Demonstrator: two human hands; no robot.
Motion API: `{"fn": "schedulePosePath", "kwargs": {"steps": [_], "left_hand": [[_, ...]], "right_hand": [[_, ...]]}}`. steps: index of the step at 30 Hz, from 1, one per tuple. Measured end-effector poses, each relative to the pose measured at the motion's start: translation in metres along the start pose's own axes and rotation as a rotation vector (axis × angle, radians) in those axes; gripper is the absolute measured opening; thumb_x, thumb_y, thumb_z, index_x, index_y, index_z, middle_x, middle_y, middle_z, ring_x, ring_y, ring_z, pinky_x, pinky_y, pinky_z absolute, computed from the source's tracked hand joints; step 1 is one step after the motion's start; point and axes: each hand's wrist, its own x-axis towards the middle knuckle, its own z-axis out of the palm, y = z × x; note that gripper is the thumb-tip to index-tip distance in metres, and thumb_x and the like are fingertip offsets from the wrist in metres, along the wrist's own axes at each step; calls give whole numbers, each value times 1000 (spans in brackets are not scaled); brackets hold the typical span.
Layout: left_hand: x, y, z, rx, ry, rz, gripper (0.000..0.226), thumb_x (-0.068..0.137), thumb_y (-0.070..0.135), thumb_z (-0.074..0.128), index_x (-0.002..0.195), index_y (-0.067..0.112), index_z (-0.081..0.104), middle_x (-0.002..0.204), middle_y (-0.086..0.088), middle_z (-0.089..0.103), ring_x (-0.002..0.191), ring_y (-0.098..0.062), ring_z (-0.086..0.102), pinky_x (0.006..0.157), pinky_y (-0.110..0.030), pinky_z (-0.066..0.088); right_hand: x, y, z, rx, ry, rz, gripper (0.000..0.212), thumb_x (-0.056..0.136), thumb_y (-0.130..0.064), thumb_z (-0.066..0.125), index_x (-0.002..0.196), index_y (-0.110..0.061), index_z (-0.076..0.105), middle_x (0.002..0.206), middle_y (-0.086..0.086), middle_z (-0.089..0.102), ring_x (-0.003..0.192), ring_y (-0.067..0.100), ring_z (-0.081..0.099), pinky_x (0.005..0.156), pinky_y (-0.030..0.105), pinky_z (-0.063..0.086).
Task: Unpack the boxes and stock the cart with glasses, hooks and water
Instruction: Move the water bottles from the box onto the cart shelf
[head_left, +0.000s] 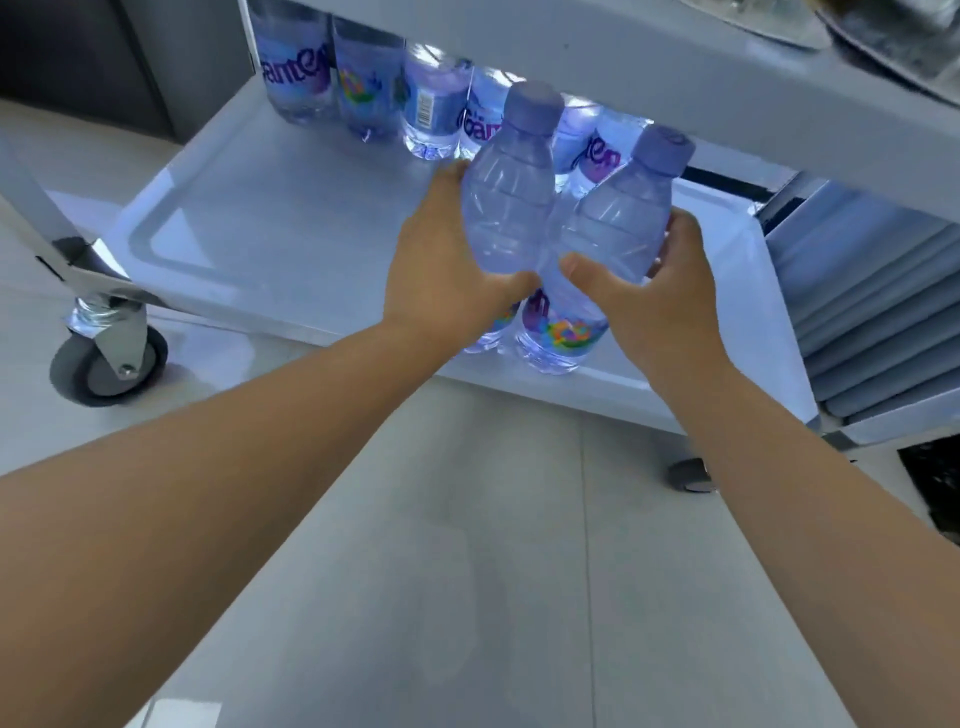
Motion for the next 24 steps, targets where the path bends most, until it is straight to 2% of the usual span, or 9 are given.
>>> {"fn": "schedulePosePath", "kwargs": {"steps": [3,6,8,10,11,12,15,19,24], "left_hand": [[-44,-14,11,173,-91,-116,95,70,27,76,143,2,21,145,-14,29,134,-28,26,104,-21,21],[-98,-10,26,380,-444,-62,95,87,26,58,147,2,-12,156,-10,-15,144,-22,-10,112,-21,-3],[-99,-10,30,415,-477,84,78,89,20,52,148,-1,7,155,-14,6,144,-24,6,111,-20,2],[-85,-11,35,459,-512,159,55,76,12,52,128,-6,49,129,-20,50,122,-34,46,101,-24,26],[-78,-15,40,519,-488,230,48,70,12,51,114,-5,59,115,-19,60,108,-36,56,93,-29,35],[-74,-17,45,571,-509,290,44,70,13,50,110,-3,62,110,-17,62,103,-35,57,90,-33,41],[-65,-15,62,643,-562,379,43,87,17,49,128,6,50,130,-8,48,120,-26,43,96,-34,40],[-47,-3,88,652,-551,363,39,90,17,46,127,9,53,130,-7,49,120,-23,43,90,-35,41],[-33,-9,114,596,-518,228,34,89,19,49,119,5,53,126,-9,47,114,-28,47,88,-33,38]], "right_hand": [[-8,9,1,4,-100,27,66,68,-18,83,120,-17,42,101,-18,56,90,-3,59,84,23,49],[-16,23,5,-22,-114,45,68,67,-17,83,120,-13,40,97,-16,56,84,-3,58,79,18,49],[-18,30,9,-43,-125,69,62,68,-18,82,113,-13,41,83,-18,52,66,-12,52,64,7,43],[-17,35,12,-58,-113,80,55,67,-21,83,105,-14,43,74,-15,49,56,-13,48,57,5,38],[-16,38,12,-66,-99,77,53,66,-22,83,101,-13,45,71,-14,48,54,-12,47,56,5,37],[-15,39,10,-83,-84,69,50,65,-24,84,97,-13,47,70,-13,49,54,-11,47,55,5,37],[-9,43,3,-132,-59,49,50,62,-30,85,95,-10,53,71,-14,51,59,-5,50,56,7,38],[1,55,-11,-182,14,53,55,60,-32,84,100,-8,55,73,-16,51,67,4,53,57,10,39],[28,78,-36,-196,60,85,51,62,-32,83,96,-14,49,72,-15,49,62,-2,48,60,12,41]]}}
